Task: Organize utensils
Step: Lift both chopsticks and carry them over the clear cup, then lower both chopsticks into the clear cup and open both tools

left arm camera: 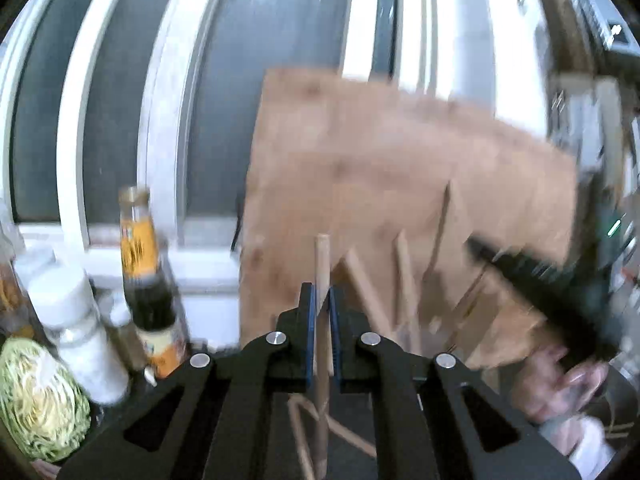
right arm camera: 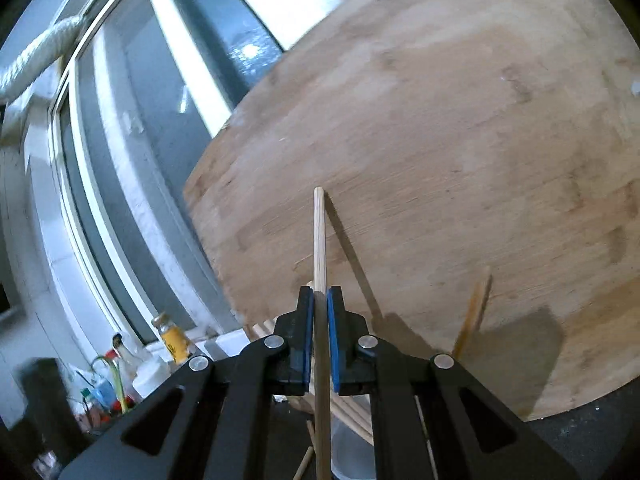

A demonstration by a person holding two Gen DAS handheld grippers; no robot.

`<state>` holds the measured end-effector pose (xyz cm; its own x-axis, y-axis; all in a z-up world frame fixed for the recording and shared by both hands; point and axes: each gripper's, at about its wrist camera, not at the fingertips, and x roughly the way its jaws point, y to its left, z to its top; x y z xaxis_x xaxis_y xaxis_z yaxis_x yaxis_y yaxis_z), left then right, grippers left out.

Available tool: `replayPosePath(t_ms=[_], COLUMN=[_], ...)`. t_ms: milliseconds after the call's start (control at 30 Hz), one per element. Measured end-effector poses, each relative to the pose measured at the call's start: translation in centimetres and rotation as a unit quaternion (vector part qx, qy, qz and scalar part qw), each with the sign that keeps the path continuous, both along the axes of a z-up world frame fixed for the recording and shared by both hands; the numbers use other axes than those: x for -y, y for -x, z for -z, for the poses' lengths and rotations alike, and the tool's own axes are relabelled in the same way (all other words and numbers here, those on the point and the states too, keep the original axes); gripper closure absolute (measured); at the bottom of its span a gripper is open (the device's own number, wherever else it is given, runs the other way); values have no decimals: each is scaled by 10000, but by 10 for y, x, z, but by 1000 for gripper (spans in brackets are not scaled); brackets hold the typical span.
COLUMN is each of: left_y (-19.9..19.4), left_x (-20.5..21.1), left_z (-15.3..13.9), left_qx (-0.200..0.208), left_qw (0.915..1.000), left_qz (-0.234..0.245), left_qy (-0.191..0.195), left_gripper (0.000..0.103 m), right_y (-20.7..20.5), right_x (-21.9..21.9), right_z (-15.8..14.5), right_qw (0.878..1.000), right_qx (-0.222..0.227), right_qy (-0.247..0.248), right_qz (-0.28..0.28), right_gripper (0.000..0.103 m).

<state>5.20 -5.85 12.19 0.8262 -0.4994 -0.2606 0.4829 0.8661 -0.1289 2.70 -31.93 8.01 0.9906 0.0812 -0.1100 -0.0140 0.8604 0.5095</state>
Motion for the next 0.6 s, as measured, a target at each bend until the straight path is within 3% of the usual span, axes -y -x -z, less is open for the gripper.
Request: replayPosePath(t_ms=[233, 333, 600], left_y=[36, 34, 11], left_x=[20, 37, 79], left_z=[-68, -79, -62], left_qx=[748, 711, 556], left_qw=[9955, 9937, 9965], left_qz=[378, 719, 540], left_qy=[446, 483, 327], left_gripper=[97, 97, 97], right_y=[-3, -7, -9], right_x=[20, 28, 44], right_z=[0, 1, 6], right_qw=[9998, 9994, 9984], right_qx=[-20, -22, -92], right_qy=[-208, -331, -553], right_qz=[-74, -63, 120], right_gripper=[95, 95, 95])
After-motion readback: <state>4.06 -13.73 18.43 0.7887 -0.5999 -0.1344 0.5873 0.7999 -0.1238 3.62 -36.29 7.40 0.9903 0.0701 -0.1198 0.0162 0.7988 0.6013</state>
